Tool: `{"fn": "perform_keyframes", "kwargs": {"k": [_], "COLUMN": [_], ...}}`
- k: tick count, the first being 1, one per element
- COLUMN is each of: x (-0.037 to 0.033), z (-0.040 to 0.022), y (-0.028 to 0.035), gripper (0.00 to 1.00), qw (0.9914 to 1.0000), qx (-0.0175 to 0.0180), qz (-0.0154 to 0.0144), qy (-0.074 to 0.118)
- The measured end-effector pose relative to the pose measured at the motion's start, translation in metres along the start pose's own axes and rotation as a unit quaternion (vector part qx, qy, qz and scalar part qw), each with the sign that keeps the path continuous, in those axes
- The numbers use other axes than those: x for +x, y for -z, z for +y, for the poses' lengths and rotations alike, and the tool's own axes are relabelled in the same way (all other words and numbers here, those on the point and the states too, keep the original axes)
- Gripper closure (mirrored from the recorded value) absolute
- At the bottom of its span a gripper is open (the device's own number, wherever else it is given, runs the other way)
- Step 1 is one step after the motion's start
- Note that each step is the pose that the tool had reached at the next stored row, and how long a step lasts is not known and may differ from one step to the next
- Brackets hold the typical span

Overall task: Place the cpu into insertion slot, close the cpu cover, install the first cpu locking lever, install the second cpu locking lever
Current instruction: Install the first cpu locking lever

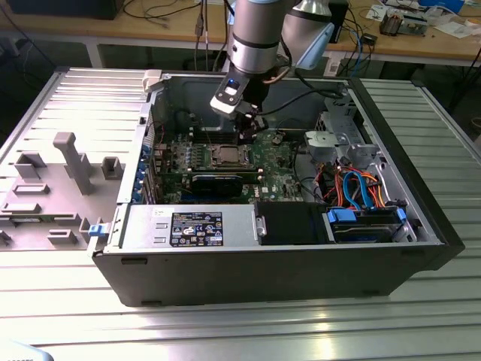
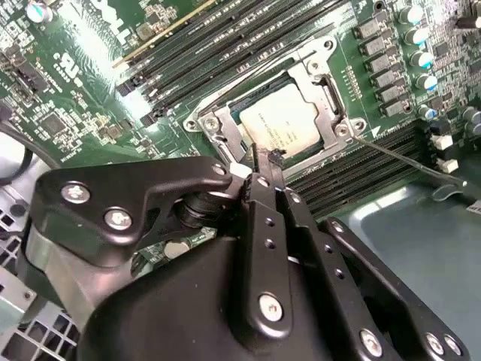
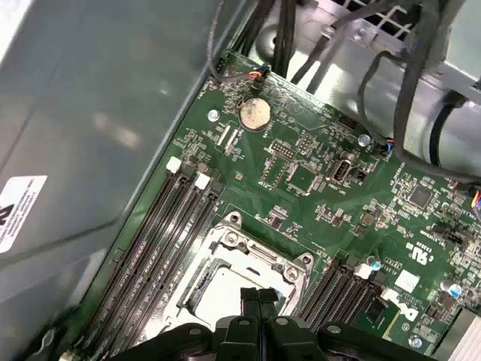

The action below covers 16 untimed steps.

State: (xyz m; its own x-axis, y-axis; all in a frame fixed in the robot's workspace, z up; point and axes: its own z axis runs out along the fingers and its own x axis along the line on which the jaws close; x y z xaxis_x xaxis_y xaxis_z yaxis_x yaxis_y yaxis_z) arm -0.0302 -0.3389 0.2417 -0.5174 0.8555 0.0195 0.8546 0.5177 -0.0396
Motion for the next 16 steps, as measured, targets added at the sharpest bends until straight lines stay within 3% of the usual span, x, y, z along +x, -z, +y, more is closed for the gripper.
{"fn": "perform_keyframes", "kwargs": {"k": [1,7,15,16], "x": [0.0,0.0,0.0,0.0], "z": [0.0,0.0,0.0,0.0], "y": [0.0,0.0,0.0,0.0], "gripper": [0.89,0.89,0.89,0.89], "qw": [0.99971,0.99878,0.9958,0.99513], "qx": [0.0004,0.001,0.0018,0.0019], "qz": [-0.001,-0.002,-0.0036,-0.0039], "qy": [0.024,0.049,0.091,0.099]}}
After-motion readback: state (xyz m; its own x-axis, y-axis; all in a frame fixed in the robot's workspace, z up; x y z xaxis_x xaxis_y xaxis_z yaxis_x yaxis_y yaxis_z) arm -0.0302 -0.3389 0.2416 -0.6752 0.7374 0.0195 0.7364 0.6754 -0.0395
